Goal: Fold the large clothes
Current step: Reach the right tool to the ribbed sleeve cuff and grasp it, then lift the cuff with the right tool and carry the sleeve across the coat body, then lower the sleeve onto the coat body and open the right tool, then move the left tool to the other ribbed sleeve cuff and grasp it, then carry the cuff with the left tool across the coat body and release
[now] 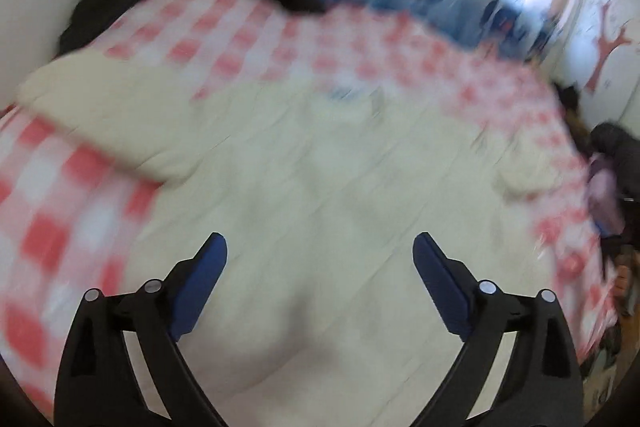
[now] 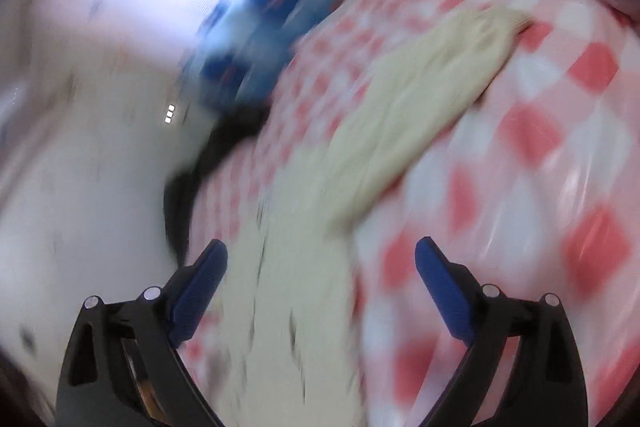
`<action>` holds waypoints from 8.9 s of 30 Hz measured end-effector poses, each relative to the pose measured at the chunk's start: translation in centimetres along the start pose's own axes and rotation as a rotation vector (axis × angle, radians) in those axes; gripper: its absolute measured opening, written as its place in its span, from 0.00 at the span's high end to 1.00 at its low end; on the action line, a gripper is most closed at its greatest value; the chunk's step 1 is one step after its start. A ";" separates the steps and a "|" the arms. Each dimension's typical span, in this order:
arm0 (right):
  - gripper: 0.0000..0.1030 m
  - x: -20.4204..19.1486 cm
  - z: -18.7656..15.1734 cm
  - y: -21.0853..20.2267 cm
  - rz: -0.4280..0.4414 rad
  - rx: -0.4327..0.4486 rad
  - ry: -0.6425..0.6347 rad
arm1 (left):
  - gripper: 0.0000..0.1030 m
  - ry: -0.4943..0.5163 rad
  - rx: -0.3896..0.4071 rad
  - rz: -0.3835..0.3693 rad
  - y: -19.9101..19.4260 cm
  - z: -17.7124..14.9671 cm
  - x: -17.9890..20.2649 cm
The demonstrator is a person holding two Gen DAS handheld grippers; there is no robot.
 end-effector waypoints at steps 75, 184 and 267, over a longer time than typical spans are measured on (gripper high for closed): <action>0.88 -27.2 7.8 10.0 0.115 0.358 -0.288 | 0.11 -0.035 0.101 0.097 1.8 -1.4 -4.6; 0.11 -15.9 -15.2 19.8 0.015 -0.095 -0.171 | 0.09 -0.344 0.119 0.030 7.9 10.4 -16.3; 0.07 -9.8 -10.6 18.8 0.270 -0.091 0.374 | 0.55 -0.042 -0.260 -0.520 26.3 4.2 16.5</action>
Point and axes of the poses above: each gripper's, at about its wrist camera, not at the fingertips, and y roughly the way its jaws point, x to its right, z to its top, the point moved 8 cm from there along y, roughly the way its jaws point, and after that the axes turned 8 degrees about -z, right-handed, at the moved point
